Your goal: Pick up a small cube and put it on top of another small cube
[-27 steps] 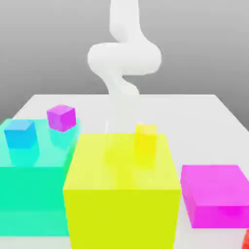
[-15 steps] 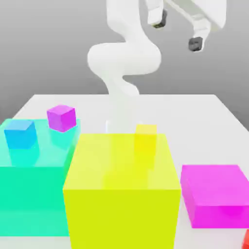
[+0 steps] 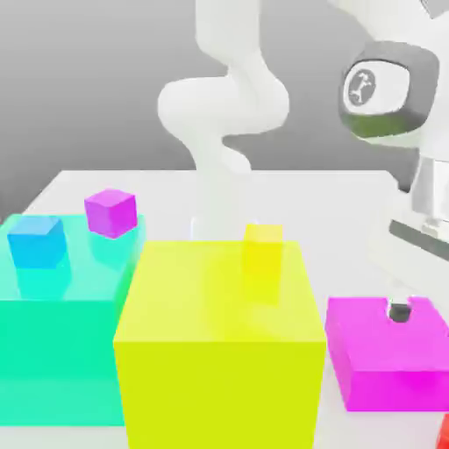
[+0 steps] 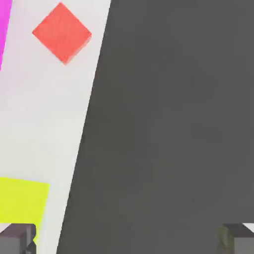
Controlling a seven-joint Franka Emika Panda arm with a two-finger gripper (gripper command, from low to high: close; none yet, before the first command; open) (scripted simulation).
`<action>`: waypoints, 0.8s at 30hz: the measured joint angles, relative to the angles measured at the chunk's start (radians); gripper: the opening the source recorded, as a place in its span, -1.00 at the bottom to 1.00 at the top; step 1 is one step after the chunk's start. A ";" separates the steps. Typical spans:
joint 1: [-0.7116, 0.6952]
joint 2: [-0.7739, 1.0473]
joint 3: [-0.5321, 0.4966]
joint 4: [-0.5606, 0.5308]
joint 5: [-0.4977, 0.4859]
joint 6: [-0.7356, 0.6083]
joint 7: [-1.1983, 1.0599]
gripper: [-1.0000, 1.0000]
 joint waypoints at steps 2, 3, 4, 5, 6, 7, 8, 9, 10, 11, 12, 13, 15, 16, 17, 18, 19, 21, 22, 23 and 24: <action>-0.004 0.060 0.030 0.010 0.005 0.018 -0.110 0.00; -0.006 0.090 0.047 0.015 0.008 0.027 -0.165 0.00; -0.011 0.120 0.065 0.019 0.010 0.036 -0.220 0.00; -0.015 0.149 0.084 0.024 0.012 0.045 -0.274 0.00; -0.021 0.178 0.104 0.029 0.014 0.054 -0.328 0.00; -0.029 0.207 0.127 0.034 0.013 0.063 -0.380 0.00; -0.036 0.235 0.148 0.039 0.014 0.072 -0.434 0.00; -0.035 0.268 0.155 0.046 0.007 0.089 -0.461 0.00; -0.029 0.304 0.149 0.055 -0.007 0.111 -0.468 0.00; -0.017 0.341 0.136 0.065 -0.022 0.137 -0.465 0.00; -0.003 0.380 0.119 0.075 -0.039 0.164 -0.458 0.00; 0.005 0.403 0.109 0.081 -0.050 0.180 -0.452 -1.00; 0.005 0.403 0.109 0.081 -0.051 0.180 -0.452 -1.00; 0.005 0.403 0.109 0.081 -0.051 0.180 -0.452 -1.00; 0.005 0.403 0.109 0.081 -0.051 0.179 -0.452 -1.00; 0.005 0.403 0.109 0.081 -0.051 0.178 -0.452 -1.00; 0.009 0.415 0.104 0.084 -0.057 0.187 -0.449 -1.00; -0.007 0.375 0.125 0.073 -0.037 0.157 -0.463 -1.00; -0.019 0.342 0.140 0.064 -0.020 0.134 -0.475 -1.00; -0.031 0.306 0.156 0.054 -0.002 0.108 -0.487 -1.00; -0.042 0.285 0.152 0.041 0.002 0.099 -0.487 -1.00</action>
